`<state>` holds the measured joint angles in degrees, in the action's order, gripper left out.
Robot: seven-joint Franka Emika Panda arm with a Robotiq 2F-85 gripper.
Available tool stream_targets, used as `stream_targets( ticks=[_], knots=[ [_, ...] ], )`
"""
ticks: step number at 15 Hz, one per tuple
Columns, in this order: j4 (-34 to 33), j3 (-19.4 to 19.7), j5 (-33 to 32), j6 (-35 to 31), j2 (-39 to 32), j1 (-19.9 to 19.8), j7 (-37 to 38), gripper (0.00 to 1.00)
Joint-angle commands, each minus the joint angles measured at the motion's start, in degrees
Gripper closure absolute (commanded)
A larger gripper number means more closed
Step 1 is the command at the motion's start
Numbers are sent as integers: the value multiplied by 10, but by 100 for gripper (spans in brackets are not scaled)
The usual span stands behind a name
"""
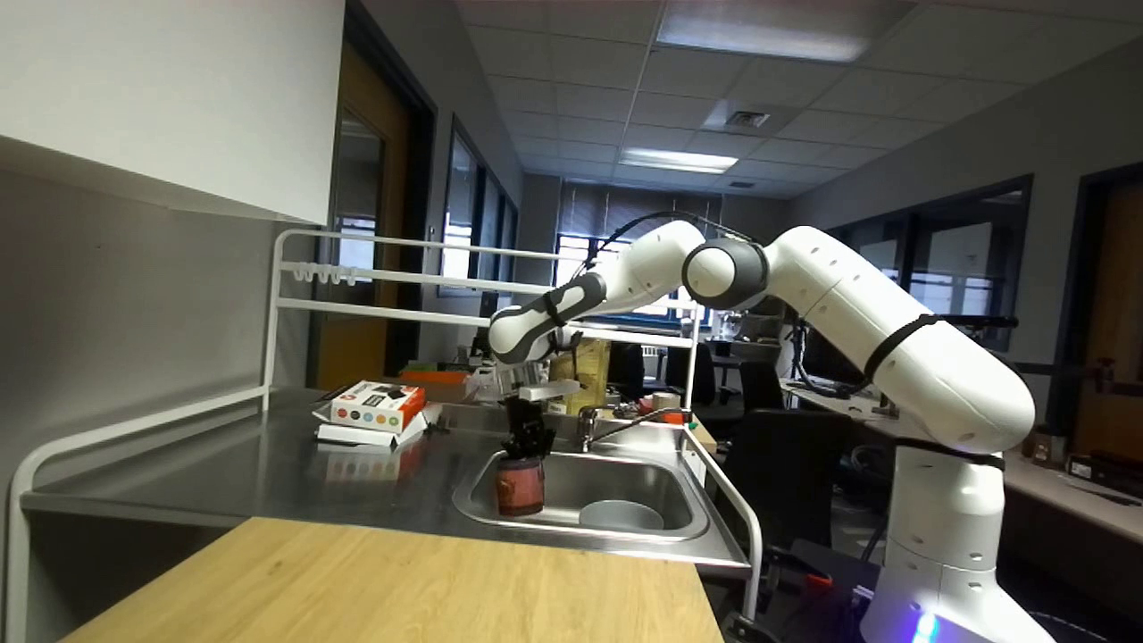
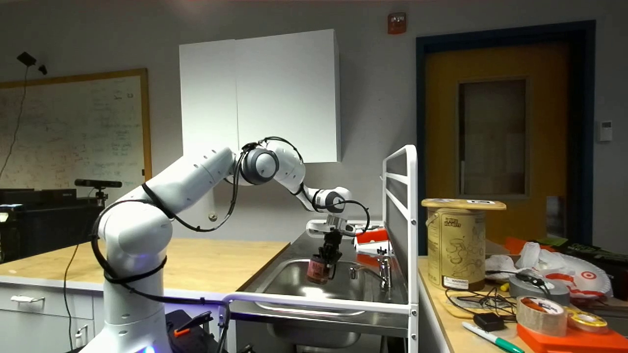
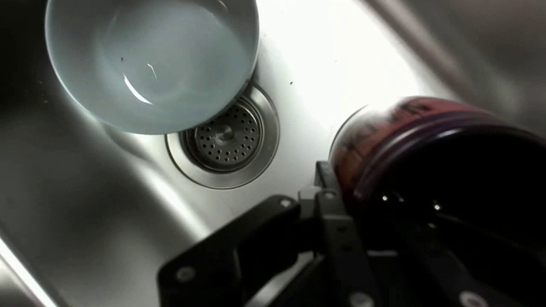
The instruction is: Remove the cup from the sink basin and put it on the sink countertop
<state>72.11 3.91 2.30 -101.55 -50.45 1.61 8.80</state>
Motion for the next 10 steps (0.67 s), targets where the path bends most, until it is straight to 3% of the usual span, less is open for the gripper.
stream_targets(
  ticks=[1, 5, 10],
  knots=[
    [108, -11, 26, -35, 108, -36, -15, 98],
    [159, -10, 58, -72, 162, -66, -19, 98],
    [149, -12, 73, -90, 176, -58, 3, 98]
  ],
)
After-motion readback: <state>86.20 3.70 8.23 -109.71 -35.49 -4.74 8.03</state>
